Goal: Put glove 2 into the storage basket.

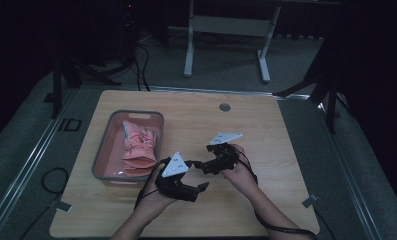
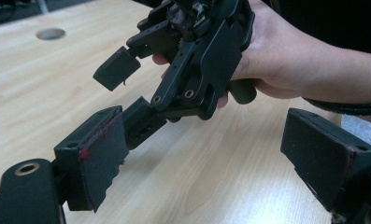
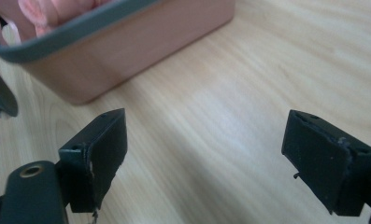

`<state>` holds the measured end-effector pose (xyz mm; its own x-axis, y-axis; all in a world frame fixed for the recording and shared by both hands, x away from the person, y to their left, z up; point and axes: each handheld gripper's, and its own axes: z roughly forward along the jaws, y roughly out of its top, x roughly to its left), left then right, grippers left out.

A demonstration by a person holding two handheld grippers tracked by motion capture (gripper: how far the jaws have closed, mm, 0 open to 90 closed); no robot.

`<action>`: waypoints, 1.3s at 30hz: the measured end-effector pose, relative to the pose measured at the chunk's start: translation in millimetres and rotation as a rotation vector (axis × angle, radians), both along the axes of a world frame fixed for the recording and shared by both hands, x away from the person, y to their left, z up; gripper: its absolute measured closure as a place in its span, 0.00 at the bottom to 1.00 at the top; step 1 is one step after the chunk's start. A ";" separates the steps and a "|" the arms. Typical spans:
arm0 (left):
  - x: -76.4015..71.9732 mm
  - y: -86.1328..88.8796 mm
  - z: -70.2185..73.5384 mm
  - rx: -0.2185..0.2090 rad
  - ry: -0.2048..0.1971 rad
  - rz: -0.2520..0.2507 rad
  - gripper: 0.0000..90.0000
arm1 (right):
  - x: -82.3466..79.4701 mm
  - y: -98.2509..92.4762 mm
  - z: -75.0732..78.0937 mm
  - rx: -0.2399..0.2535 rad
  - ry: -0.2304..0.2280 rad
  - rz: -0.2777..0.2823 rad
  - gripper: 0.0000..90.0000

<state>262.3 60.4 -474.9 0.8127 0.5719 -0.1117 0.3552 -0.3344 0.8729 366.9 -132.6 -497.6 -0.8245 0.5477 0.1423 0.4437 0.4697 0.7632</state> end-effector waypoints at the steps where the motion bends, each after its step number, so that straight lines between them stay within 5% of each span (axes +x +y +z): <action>1: -0.5 -1.3 -3.8 0.004 0.000 -0.006 0.16 | -0.9 -2.3 -3.5 0.006 0.005 0.003 0.16; 20: -8.4 -16.2 -53.6 0.037 0.028 -0.063 0.16 | -24.5 -24.8 -46.6 -0.017 -0.011 0.055 0.14; 31: -8.5 -14.5 -65.1 0.034 0.027 -0.052 0.16 | -31.5 -38.2 -55.3 0.037 -0.048 0.027 0.14; 39: -9.8 -14.2 -66.9 0.040 0.020 -0.057 0.16 | -31.0 -38.3 -57.5 0.023 -0.059 0.033 0.15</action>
<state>252.5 46.2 -541.8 0.8420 0.5289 -0.1063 0.3520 -0.3893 0.8512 335.9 -170.9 -555.1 -0.8491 0.5176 0.1052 0.3825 0.4652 0.7983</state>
